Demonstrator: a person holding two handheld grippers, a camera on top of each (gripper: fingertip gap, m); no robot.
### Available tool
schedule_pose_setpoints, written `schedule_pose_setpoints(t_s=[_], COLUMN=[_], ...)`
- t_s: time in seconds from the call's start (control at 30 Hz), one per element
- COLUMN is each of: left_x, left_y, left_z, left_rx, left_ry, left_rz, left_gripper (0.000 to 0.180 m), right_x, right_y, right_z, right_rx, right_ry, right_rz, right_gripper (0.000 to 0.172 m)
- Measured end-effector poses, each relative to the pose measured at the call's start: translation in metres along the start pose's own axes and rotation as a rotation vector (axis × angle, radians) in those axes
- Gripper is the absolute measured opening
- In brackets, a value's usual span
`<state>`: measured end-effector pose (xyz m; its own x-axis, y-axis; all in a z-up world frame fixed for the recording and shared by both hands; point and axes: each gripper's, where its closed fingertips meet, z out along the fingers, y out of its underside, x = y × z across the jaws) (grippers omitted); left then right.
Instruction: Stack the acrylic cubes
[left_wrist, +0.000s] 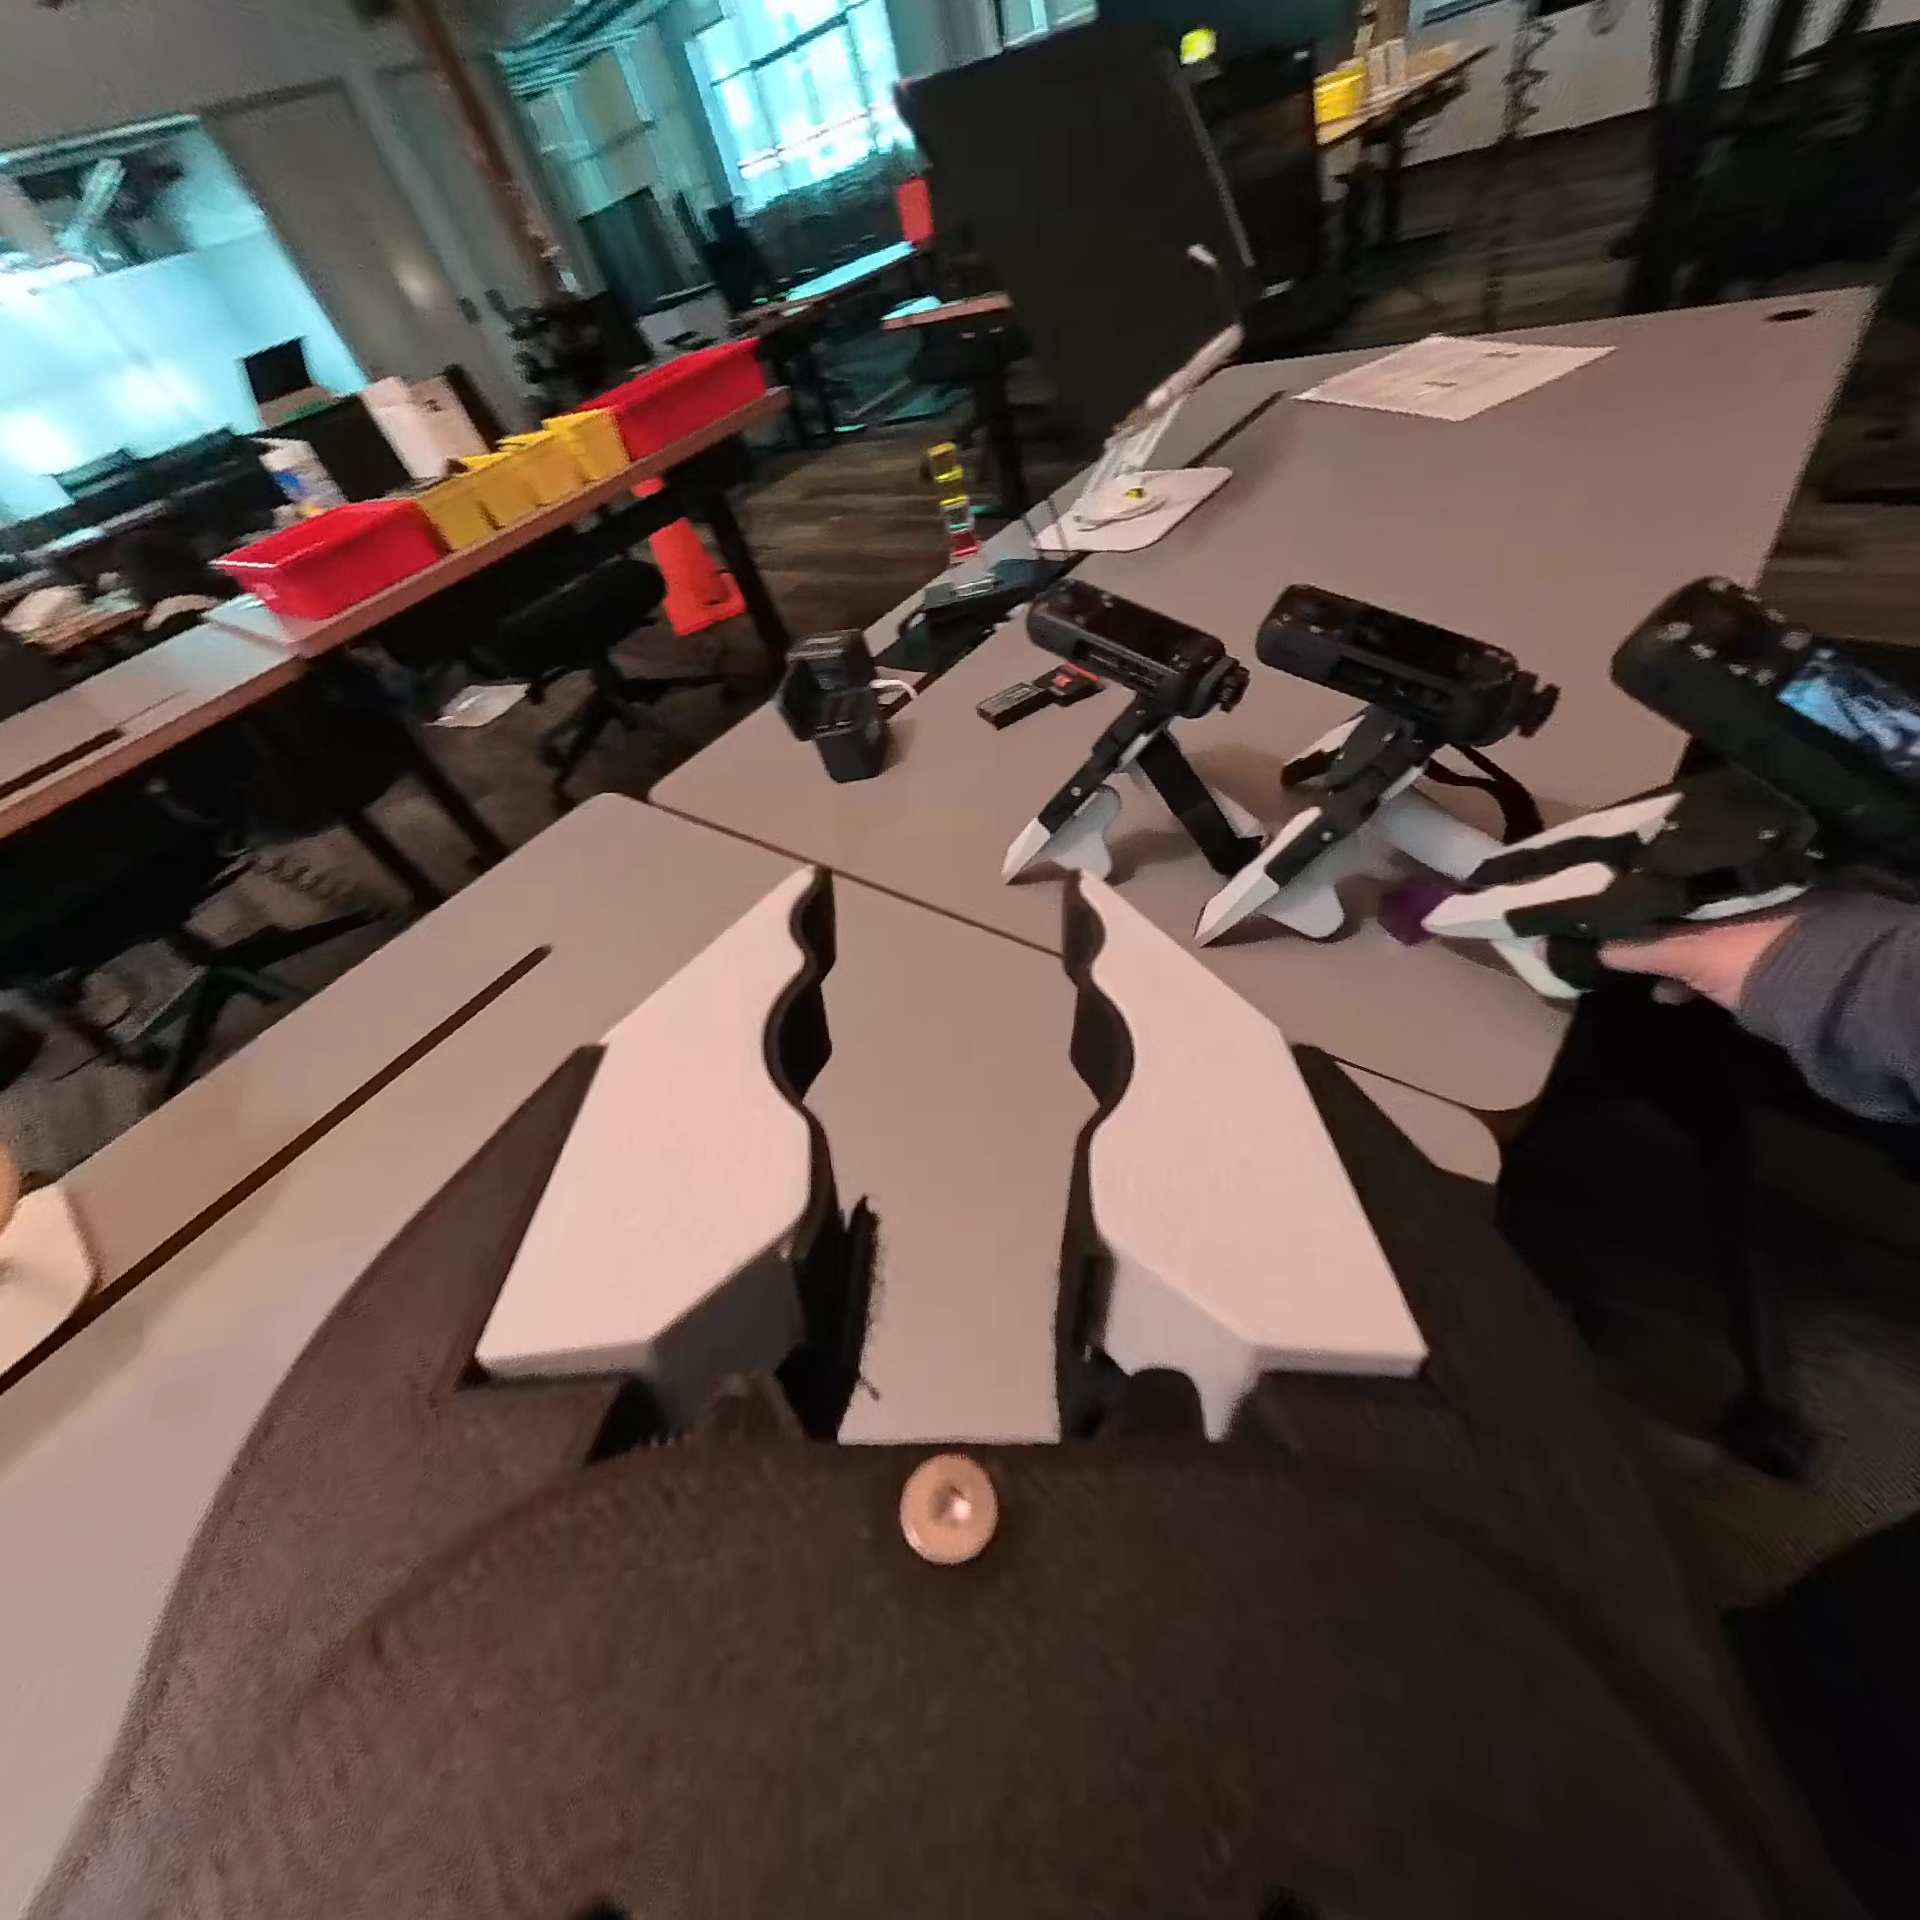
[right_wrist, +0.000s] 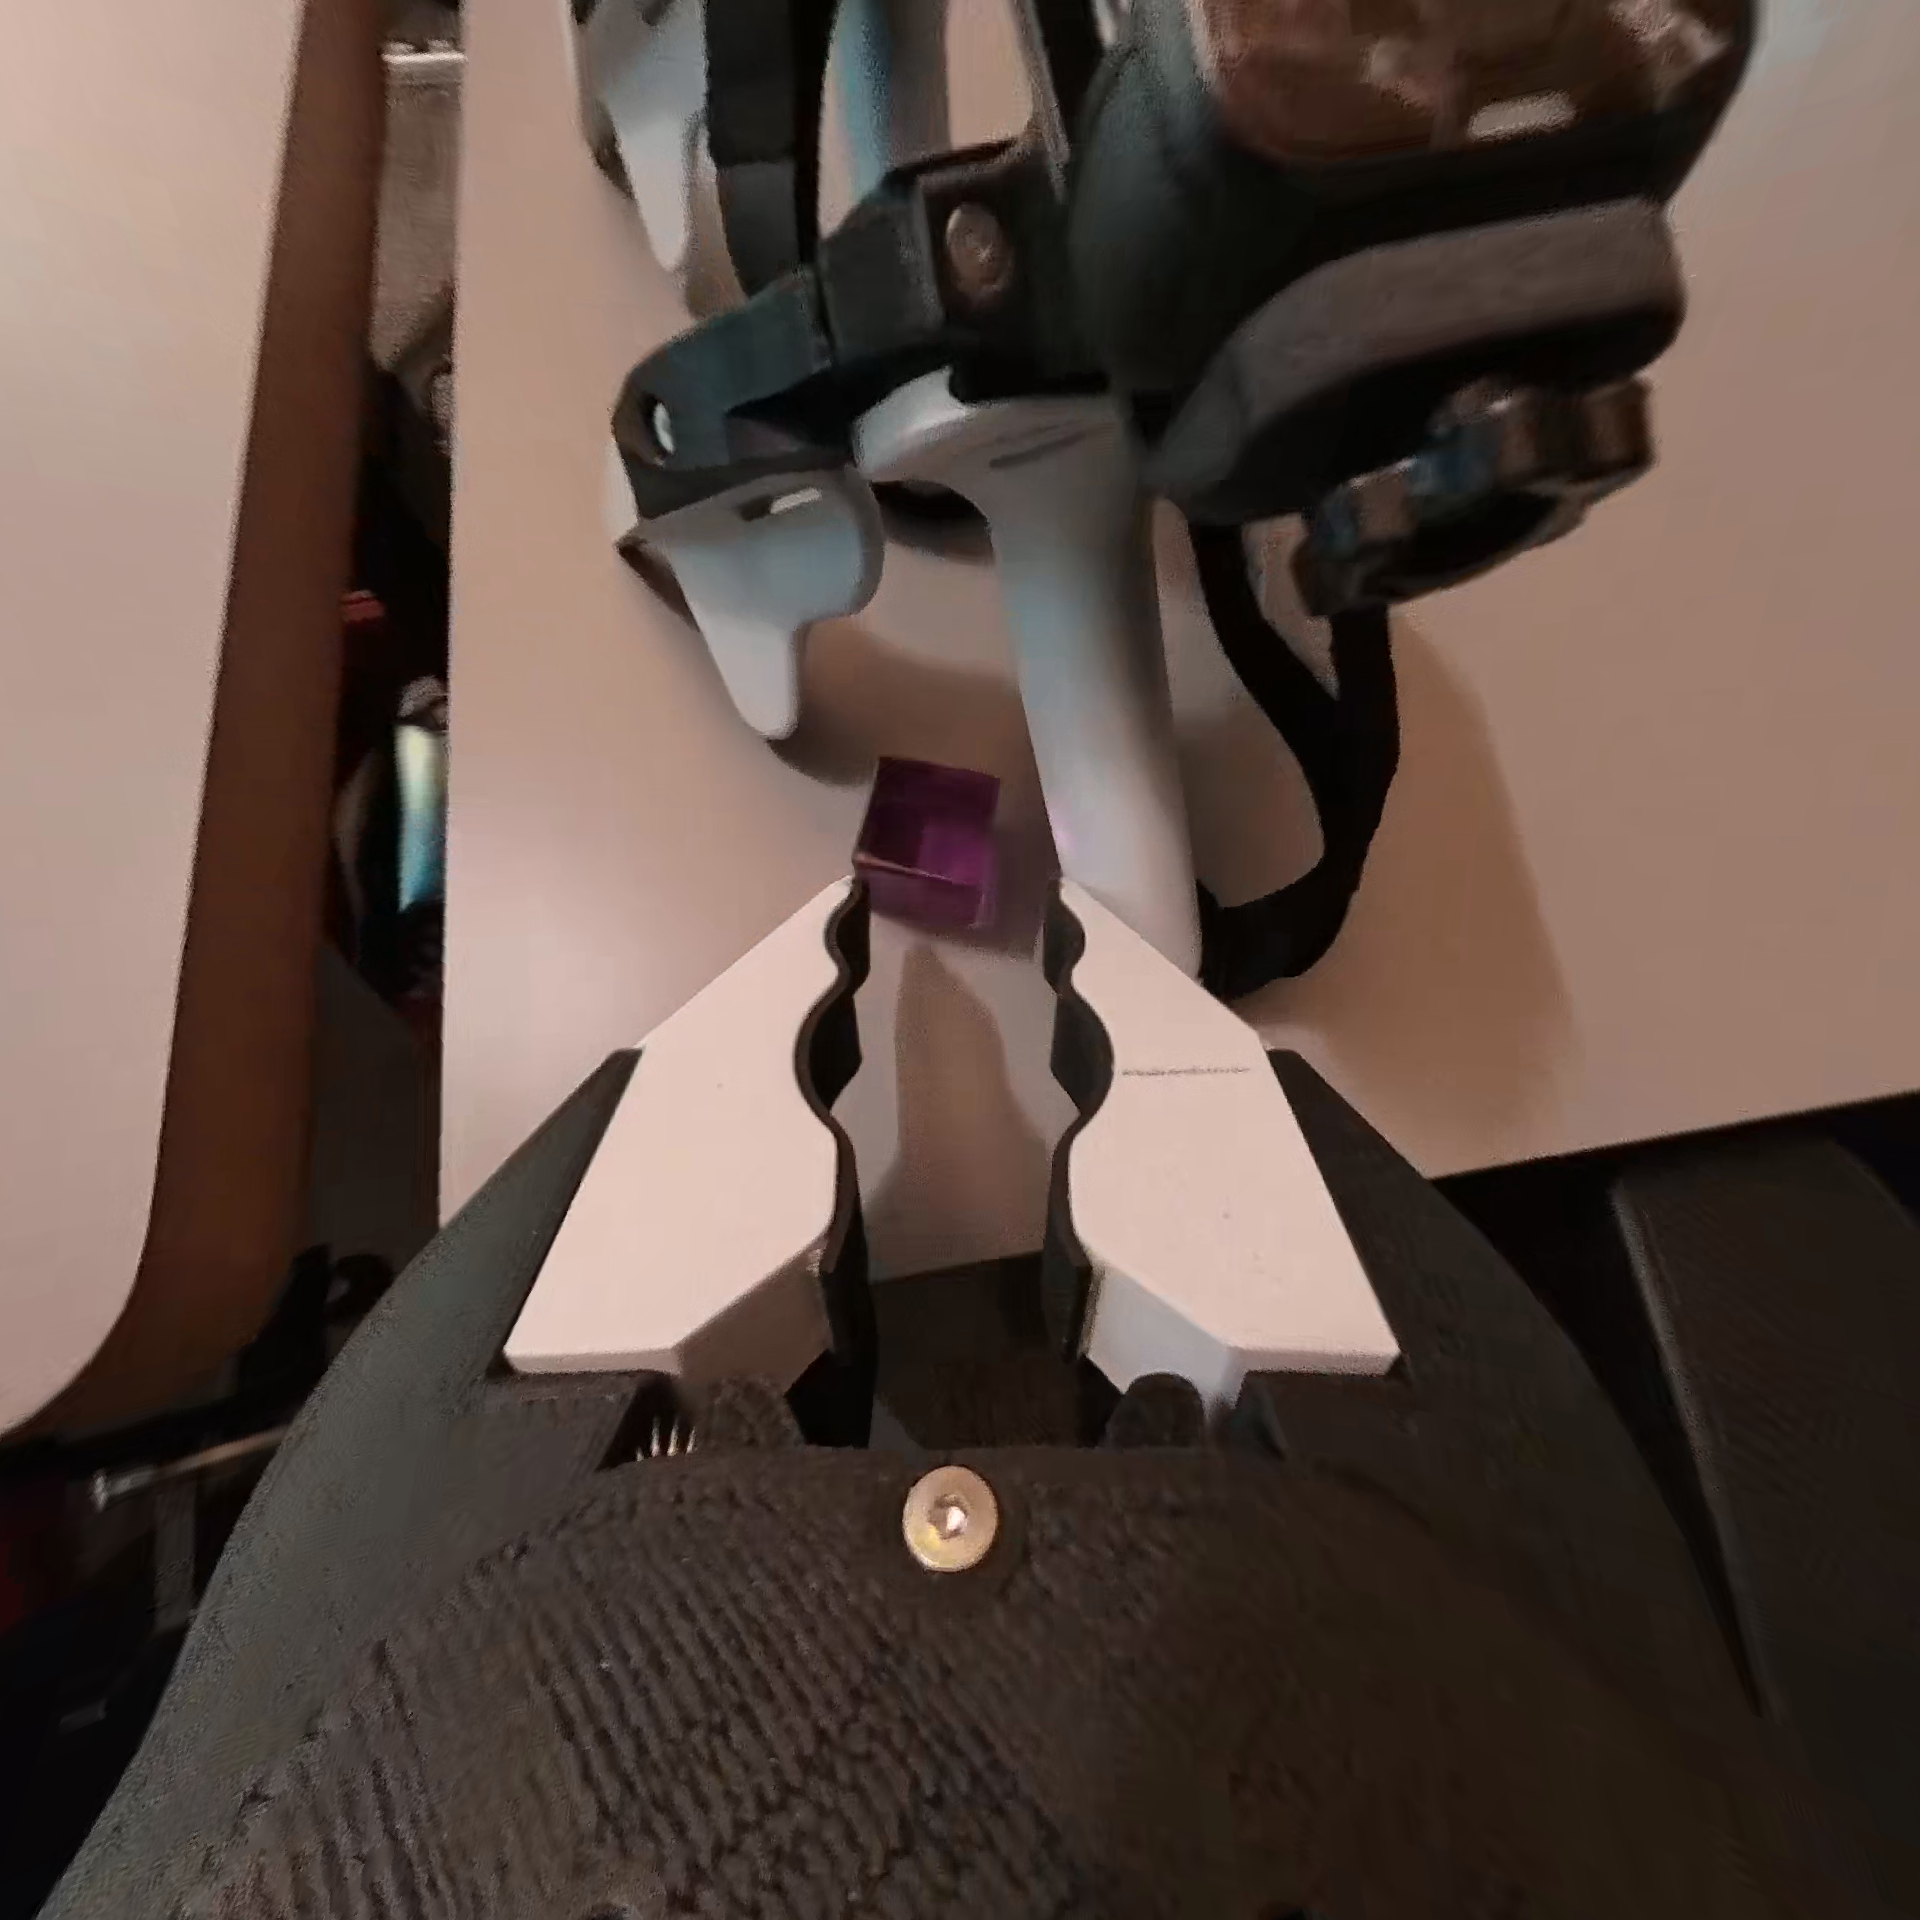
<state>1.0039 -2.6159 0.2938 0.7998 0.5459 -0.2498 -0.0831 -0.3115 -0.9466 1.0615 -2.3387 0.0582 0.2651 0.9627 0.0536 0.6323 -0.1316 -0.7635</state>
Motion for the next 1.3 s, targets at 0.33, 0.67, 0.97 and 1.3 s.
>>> schedule_pose_setpoints(t_s=[0.33,0.67,0.97,1.3], left_x=[-0.057,-0.062,-0.007,0.165], left_y=[0.030,0.042,0.022,-0.039], left_z=[0.010,0.007,0.028,0.057], left_rx=[0.005,0.016,0.061,0.073], left_ry=[0.225,0.351,0.586,1.044], left_rz=[-0.025,-0.024,-0.017,-0.088], left_gripper=[0.043,0.042,0.040,0.048], right_x=[-0.011,-0.002,-0.006,0.068], right_y=[-0.002,-0.002,0.004,0.095], right_z=[0.020,0.028,-0.053,-0.239], right_rx=[-0.014,-0.060,-0.062,-0.026], right_ry=[0.208,0.260,0.314,0.559], right_rz=[0.105,0.240,0.232,0.475], right_gripper=[0.047,0.035,0.036,0.036])
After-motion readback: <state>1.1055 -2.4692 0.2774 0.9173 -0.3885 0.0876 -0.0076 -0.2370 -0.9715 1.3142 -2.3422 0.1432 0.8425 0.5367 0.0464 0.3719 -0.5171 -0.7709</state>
